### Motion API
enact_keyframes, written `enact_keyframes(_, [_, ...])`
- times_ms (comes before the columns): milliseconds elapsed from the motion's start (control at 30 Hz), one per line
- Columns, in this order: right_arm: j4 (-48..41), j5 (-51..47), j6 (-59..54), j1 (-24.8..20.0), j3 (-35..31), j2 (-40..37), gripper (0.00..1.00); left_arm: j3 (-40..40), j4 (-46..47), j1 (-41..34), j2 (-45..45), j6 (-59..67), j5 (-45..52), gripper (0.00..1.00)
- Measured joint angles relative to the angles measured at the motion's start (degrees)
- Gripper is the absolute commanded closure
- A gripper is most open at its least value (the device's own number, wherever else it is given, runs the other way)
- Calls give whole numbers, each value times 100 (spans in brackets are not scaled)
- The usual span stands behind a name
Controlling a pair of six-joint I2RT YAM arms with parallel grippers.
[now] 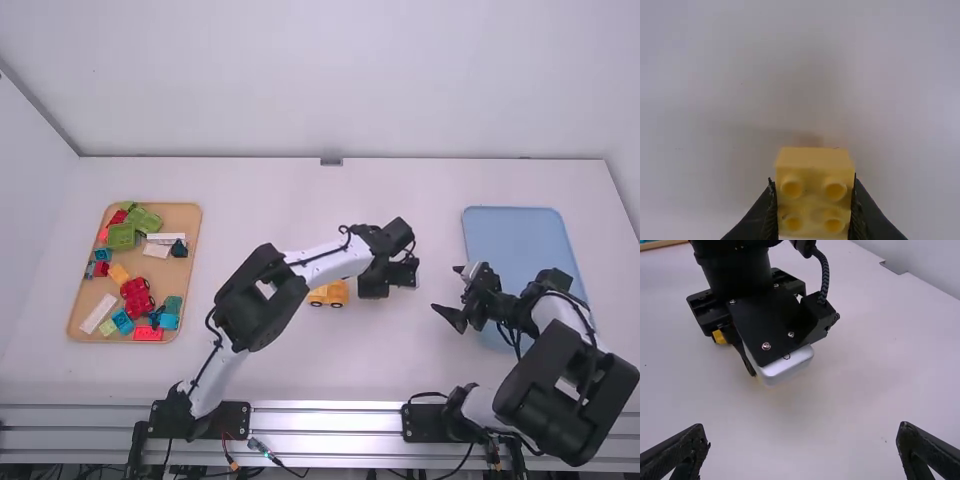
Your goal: Assemble lego blocks to make yellow taxi
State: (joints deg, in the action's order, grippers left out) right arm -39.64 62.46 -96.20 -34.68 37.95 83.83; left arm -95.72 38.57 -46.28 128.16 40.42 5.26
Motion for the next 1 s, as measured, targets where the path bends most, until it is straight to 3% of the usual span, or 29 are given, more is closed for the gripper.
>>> enact_keyframes(67, [0,0,0,0,2,0,1,48,20,0,0,2,-4,59])
enact_keyframes(167, [0,0,2,2,2,0,1,55,26,0,0,-26,0,24])
enact_keyframes(200, [0,2,2,0,2,0,1,55,-4,-2,0,-4,-4,1])
enact_keyframes(533, [42,173,0,2,0,0,1,-157,457,28,-11,205,26,1])
enact_keyframes(700, [219,195,186,142,0,0,1,-168,476,492,-470,483,605,1])
enact_keyframes(900, [308,33,643,831,96,-2,1,-17,686,1657,-1587,763,1585,1])
enact_keyframes(1000, [752,-264,1126,1377,271,0,1,201,673,2277,-1956,769,1880,1])
